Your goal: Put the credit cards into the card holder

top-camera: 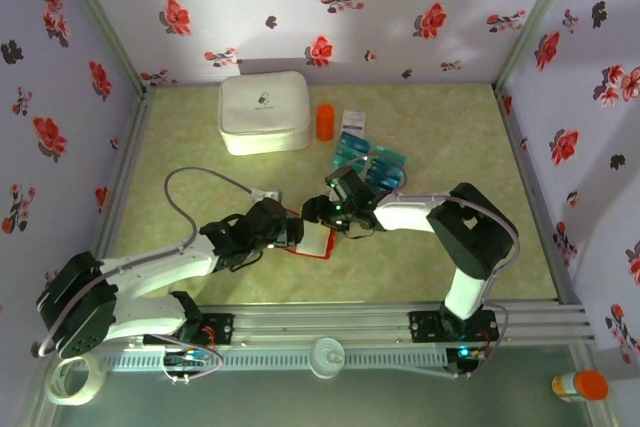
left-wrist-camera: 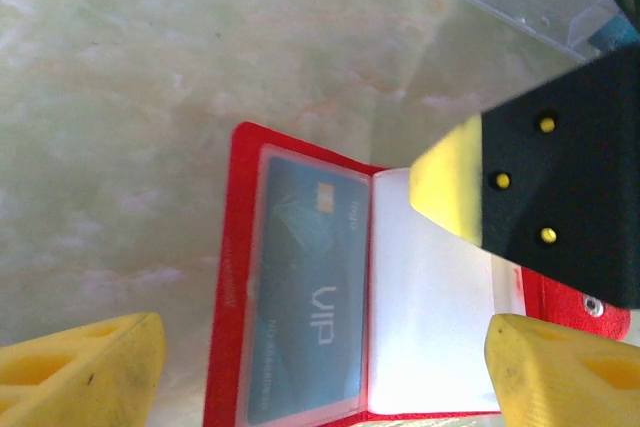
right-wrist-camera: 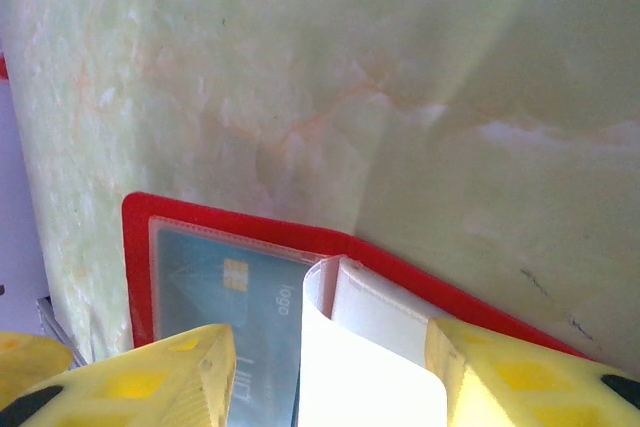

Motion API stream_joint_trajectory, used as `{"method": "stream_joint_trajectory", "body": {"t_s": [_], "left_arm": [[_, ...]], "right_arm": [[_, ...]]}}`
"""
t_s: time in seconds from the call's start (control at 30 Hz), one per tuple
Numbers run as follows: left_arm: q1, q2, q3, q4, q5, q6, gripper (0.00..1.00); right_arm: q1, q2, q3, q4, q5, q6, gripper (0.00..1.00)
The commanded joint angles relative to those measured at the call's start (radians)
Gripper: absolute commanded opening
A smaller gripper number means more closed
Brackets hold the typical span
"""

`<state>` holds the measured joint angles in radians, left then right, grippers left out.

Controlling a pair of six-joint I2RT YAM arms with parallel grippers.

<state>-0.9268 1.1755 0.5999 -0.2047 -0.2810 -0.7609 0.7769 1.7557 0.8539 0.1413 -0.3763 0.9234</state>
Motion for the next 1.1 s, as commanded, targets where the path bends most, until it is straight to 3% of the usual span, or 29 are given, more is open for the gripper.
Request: {"method": "stream_joint_trajectory", "body": {"t_s": [0.0, 0.63, 1.07], "left_arm": [[0.028, -0.047, -0.006, -0.043, -0.037, -0.012, 0.85], [0.127, -0.179, -0.038, -0.093, -0.029, 0.003, 0.87], [0.158, -0.231, -0.071, -0.114, -0.012, -0.001, 0.88]], "right_arm": [[0.011, -0.025, 0.032, -0.078, -0.030, -0.031, 0.54], [0.092, 0.049, 0.209, -0.206, 0.000, -0.054, 0.55], [0.097, 0.164, 0.257, -0.121, 0.008, 0.017, 0.56]]}}
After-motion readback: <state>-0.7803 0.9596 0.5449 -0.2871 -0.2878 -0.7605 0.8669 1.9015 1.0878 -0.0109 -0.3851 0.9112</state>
